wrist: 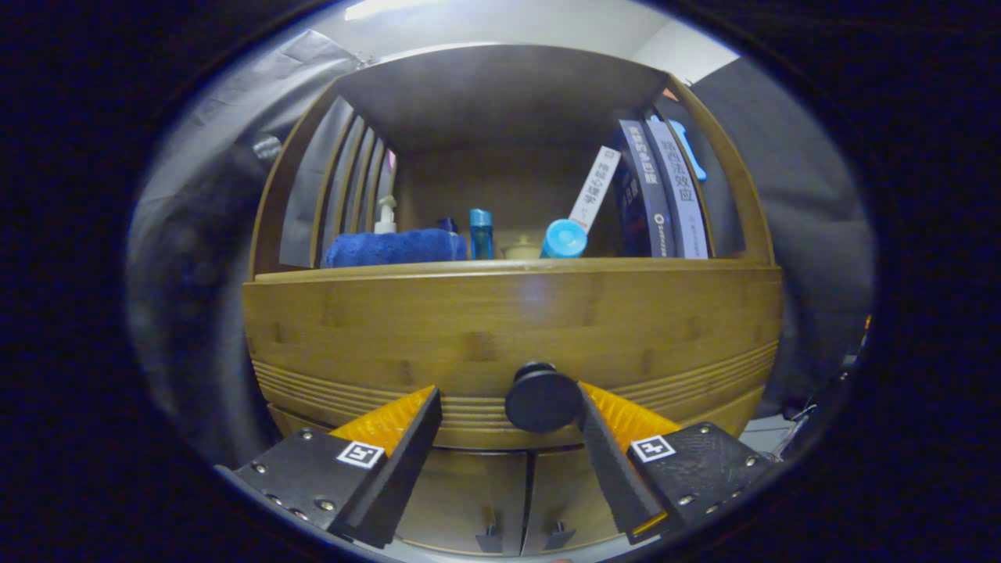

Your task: Pull open the drawer, take out the items inside it, and place them on the countertop above the cabinet.

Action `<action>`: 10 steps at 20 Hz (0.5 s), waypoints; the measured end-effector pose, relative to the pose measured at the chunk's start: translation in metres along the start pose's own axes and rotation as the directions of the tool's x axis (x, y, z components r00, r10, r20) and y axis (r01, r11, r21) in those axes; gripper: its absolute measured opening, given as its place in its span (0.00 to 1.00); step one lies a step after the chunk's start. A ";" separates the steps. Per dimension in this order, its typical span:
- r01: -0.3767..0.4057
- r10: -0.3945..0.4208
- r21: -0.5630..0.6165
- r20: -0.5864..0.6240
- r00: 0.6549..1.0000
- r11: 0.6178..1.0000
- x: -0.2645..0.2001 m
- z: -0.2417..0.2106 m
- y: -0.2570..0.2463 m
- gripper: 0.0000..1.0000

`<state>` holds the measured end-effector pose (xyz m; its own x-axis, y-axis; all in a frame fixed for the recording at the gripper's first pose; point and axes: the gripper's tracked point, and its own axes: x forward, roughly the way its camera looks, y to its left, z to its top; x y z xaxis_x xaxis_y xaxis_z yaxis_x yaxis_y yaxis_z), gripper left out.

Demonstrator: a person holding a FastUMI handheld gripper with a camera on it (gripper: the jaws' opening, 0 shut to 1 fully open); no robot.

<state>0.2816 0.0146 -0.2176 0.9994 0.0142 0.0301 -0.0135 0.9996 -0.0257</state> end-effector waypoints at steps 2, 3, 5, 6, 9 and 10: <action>0.038 -0.037 0.019 -0.024 0.999 0.999 -0.010 0.010 -0.018 0.99; 0.050 -0.049 0.030 -0.019 0.999 0.998 -0.020 0.019 -0.023 0.99; 0.052 -0.051 0.037 -0.014 0.999 0.998 -0.037 0.042 -0.026 0.99; 0.057 -0.056 0.031 -0.021 0.998 0.998 -0.051 0.054 -0.028 0.99; 0.055 -0.054 -0.020 0.065 0.996 0.998 -0.098 0.121 -0.032 0.99; 0.060 -0.056 -0.045 0.095 0.994 0.997 -0.113 0.146 -0.034 0.99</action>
<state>0.1648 -0.0173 -0.0743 0.9913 -0.0391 0.1260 0.0481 0.9965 -0.0691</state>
